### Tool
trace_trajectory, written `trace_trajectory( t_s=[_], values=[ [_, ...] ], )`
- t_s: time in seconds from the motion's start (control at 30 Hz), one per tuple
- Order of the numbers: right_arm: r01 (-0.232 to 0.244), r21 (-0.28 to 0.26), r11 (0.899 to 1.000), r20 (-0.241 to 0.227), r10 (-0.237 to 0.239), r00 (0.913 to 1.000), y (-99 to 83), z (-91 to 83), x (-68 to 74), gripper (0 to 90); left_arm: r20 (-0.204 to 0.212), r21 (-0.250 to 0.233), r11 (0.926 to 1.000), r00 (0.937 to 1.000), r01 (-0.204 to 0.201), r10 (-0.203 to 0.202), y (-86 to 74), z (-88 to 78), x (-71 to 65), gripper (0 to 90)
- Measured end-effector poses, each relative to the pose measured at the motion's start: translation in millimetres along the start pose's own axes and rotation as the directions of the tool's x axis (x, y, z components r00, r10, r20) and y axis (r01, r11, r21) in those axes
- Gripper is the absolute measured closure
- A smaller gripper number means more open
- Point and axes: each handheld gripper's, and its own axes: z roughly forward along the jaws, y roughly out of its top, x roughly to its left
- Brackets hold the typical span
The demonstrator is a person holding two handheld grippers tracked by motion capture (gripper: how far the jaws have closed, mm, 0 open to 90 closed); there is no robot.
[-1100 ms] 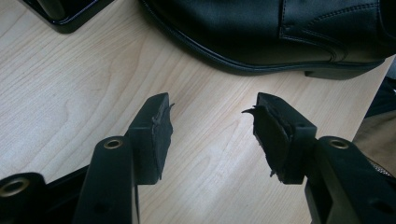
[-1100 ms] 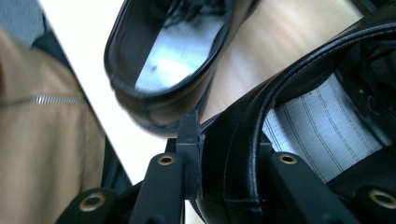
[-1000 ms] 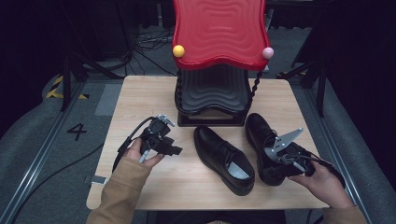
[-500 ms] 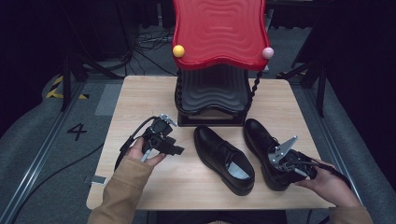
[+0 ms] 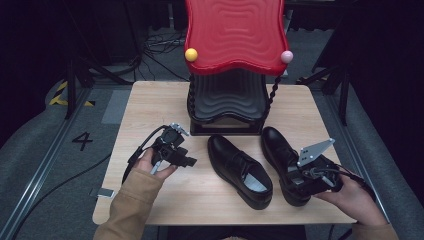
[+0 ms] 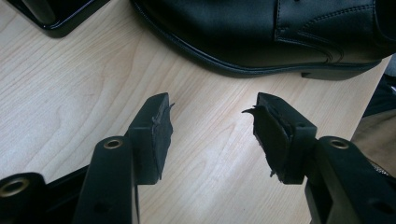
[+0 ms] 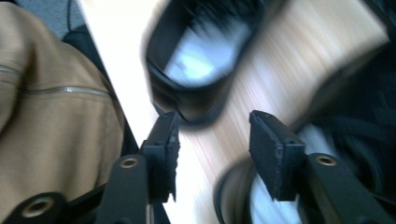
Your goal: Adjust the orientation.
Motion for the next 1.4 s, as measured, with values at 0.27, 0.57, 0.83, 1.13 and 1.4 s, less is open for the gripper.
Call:
trace_trajectory(
  t_s=[0.27, 0.57, 0.83, 1.13, 1.4],
  values=[
    [0.125, 0.013, 0.992, -0.077, -0.124, 0.9893, 33.8, 35.7, 24.5, 52.5, -0.02, -0.003, 0.9997, 0.9995, 0.023, -0.023, -11.6, -5.9, -0.4, 46.9],
    [0.161, 0.078, 0.984, -0.111, -0.152, 0.9821, 42.5, 64.8, 22.3, 56.4, -0.033, -0.019, 0.9982, 0.9979, 0.056, -0.057, -24.2, -14.3, 2.6, 46.9],
    [0.2, 0.113, 0.973, -0.136, -0.184, 0.9733, 44.7, 69.0, 26.5, 75.0, -0.036, -0.014, 0.9984, 0.9978, 0.055, -0.055, -26.4, -14.4, 2.8, 46.9],
    [0.2, 0.107, 0.974, -0.173, -0.18, 0.9683, 44.4, 65.5, 33.9, 79.9, -0.028, -0.007, 0.9988, 0.9984, 0.049, -0.049, -22.2, -11.3, 3.9, 46.6],
    [0.217, 0.075, 0.973, -0.185, -0.201, 0.9621, 42.1, 61.6, 38.4, 66.7, -0.022, -0.002, 0.9992, 0.999, 0.039, -0.039, -17.1, -9.0, 2.8, 46.5]
  ],
)
